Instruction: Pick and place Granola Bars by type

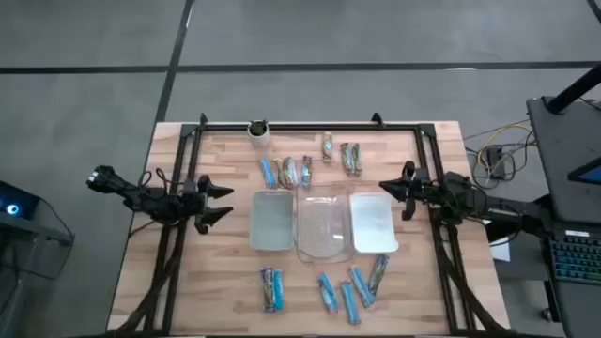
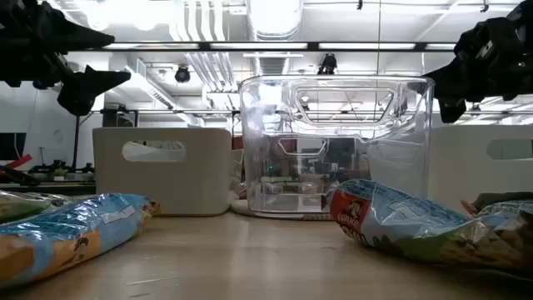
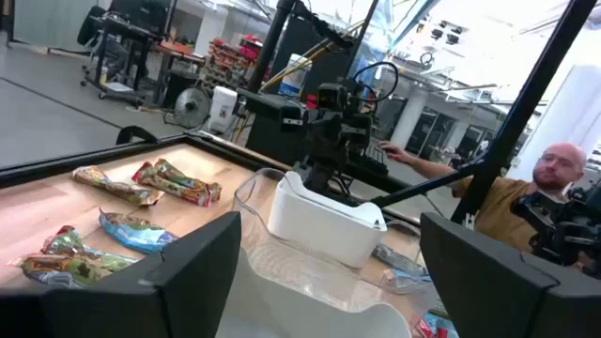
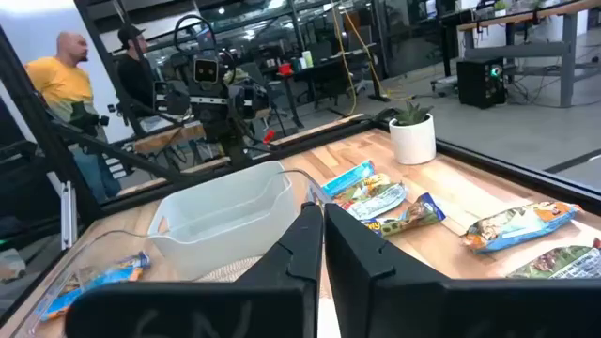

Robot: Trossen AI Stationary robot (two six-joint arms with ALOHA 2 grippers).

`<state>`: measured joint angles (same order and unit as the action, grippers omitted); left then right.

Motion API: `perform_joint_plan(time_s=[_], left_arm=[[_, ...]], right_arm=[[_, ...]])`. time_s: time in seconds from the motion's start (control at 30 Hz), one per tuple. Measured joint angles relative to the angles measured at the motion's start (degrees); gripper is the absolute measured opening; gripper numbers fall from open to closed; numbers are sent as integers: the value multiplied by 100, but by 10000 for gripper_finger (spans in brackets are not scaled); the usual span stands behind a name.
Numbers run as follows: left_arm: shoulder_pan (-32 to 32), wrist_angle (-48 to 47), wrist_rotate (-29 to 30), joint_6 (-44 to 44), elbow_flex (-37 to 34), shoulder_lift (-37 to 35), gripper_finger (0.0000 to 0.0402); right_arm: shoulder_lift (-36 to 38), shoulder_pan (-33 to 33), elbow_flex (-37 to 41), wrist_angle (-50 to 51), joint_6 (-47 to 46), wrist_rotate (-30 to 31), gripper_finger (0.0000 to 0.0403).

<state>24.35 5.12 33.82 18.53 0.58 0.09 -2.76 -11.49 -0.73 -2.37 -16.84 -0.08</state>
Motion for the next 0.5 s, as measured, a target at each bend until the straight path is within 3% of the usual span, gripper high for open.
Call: perform_joint_plan(time_s=[0.5], left_arm=[[-1,459,33,455,2,1,307]], right_arm=[[0,0,0,25,-13,0,8]])
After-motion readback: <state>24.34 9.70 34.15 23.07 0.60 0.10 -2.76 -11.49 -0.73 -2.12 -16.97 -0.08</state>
